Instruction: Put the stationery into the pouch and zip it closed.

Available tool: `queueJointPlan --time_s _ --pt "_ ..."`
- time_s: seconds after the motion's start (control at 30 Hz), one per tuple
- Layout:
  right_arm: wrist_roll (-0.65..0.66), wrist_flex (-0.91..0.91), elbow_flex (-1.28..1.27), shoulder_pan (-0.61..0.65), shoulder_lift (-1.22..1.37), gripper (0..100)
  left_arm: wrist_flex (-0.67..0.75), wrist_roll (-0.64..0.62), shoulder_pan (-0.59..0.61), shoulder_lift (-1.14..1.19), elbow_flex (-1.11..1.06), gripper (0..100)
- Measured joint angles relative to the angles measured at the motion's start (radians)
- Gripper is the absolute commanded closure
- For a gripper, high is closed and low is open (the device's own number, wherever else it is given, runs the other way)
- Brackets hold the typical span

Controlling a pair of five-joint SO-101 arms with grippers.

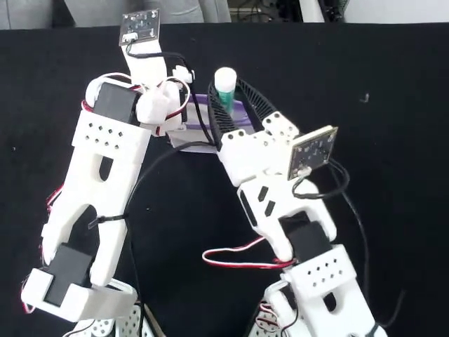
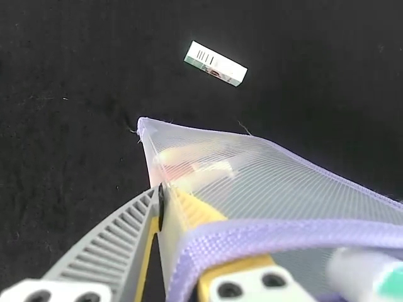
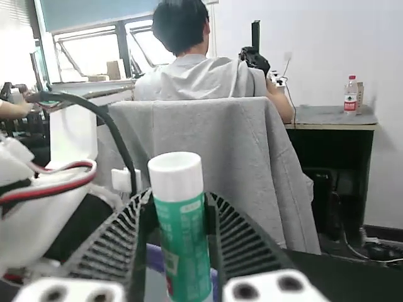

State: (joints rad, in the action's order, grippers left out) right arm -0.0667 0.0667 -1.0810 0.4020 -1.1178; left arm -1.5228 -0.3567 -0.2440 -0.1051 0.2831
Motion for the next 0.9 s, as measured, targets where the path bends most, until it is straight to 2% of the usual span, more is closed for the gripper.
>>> queueJointPlan --time_s 0.1,0.37,0.63,0.7,0.9 --pt "-0.029 -0.051 -0.043 0.0 0.0 98.8 0.0 0.0 0.002 0.0 0.0 97" --pt "-0.043 -0.052 -0.058 0.0 0.012 98.7 0.0 0.0 0.021 0.0 0.0 97" --pt "-0.169 -0.068 -0.002 -0.003 0.195 98.1 0.008 -0.002 0.041 0.002 0.0 97" --pt "-0.176 -0.069 0.028 -0.003 0.252 94.1 0.009 -0.003 0.046 0.002 0.0 97" --pt "-0.213 -0.069 0.069 -0.006 0.315 73.3 0.015 -0.006 0.048 0.003 -0.002 97"
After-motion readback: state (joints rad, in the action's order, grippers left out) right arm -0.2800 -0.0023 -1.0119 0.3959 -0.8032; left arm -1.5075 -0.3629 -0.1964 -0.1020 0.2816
